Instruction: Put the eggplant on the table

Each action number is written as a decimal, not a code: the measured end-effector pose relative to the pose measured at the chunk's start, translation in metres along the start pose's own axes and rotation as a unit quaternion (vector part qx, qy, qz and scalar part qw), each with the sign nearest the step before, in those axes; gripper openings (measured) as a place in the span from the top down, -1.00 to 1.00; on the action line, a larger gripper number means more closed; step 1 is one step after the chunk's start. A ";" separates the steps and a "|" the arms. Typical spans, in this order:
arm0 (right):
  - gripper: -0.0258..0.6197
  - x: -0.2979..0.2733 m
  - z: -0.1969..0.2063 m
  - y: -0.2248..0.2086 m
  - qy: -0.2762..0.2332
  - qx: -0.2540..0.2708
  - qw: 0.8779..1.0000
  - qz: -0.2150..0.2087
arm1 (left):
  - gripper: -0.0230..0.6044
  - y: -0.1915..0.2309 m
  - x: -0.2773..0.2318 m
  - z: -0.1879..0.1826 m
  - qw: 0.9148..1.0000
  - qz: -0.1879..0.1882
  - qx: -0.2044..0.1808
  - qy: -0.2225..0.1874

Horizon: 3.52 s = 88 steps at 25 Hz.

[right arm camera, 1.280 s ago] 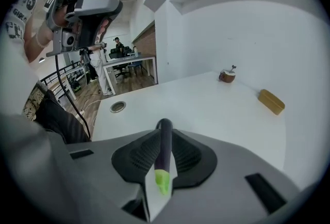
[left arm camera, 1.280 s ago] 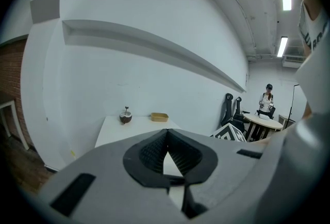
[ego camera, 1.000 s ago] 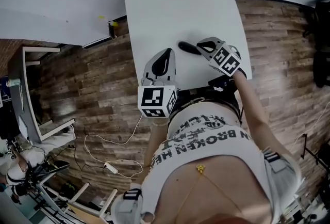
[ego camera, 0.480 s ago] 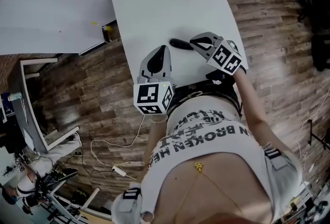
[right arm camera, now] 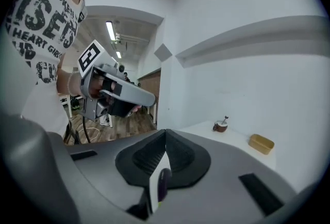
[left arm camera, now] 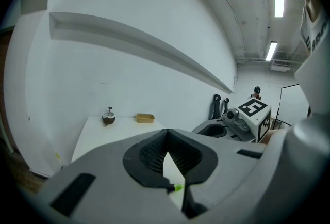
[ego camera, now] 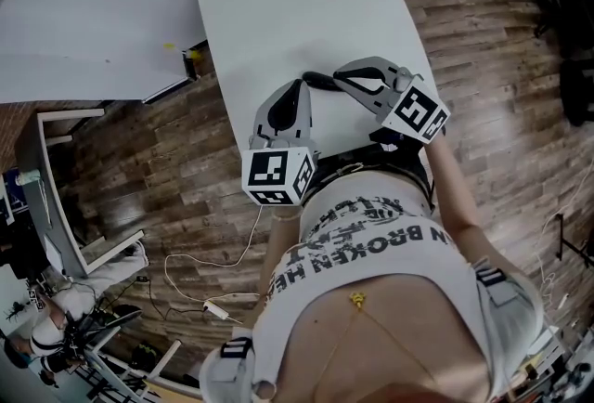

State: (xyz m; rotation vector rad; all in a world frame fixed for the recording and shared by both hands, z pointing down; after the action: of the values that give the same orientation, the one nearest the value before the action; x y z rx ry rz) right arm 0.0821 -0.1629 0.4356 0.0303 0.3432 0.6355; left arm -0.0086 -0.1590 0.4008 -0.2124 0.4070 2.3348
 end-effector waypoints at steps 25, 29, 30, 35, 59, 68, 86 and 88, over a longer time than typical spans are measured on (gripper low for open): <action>0.90 0.050 -0.092 -0.018 -0.171 -0.076 0.982 0.021 | 0.91 -0.023 -0.004 -0.046 0.997 0.027 -0.042 -0.053; 0.90 0.054 -0.094 -0.017 -0.173 -0.076 0.982 0.025 | 0.91 -0.026 -0.003 -0.047 0.997 0.028 -0.044 -0.054; 0.90 0.054 -0.094 -0.017 -0.173 -0.077 0.982 0.026 | 0.91 -0.026 -0.002 -0.047 0.997 0.028 -0.044 -0.054; 0.90 0.057 -0.093 -0.013 -0.172 -0.075 0.982 0.032 | 0.91 -0.030 0.004 -0.046 0.997 0.028 -0.046 -0.056; 0.90 0.056 -0.095 -0.015 -0.165 -0.075 0.983 0.036 | 0.91 -0.032 0.001 -0.046 0.997 0.035 -0.051 -0.047; 0.90 0.056 -0.091 -0.017 -0.161 -0.064 0.984 0.035 | 0.91 -0.031 0.000 -0.046 0.997 0.035 -0.050 -0.045; 0.90 0.062 -0.088 -0.013 -0.150 -0.065 0.986 0.040 | 0.91 -0.037 0.002 -0.042 0.997 0.037 -0.048 -0.042; 0.90 0.060 -0.086 -0.012 -0.148 -0.064 0.986 0.042 | 0.91 -0.035 0.003 -0.041 0.997 0.037 -0.048 -0.042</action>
State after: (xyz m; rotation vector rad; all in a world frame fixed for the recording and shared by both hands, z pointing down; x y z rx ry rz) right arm 0.1065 -0.1436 0.3346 0.0160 0.0128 0.7245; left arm 0.0155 -0.1476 0.3539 -0.1472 0.2654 2.4287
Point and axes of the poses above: the fingertips, and each gripper's own axes: x backward along the fingers, y to its left, z out of its underside, the point moved 3 cm from there along x, backward along the fingers, and after that the axes turned 9 degrees about z, right-handed, at the moved point
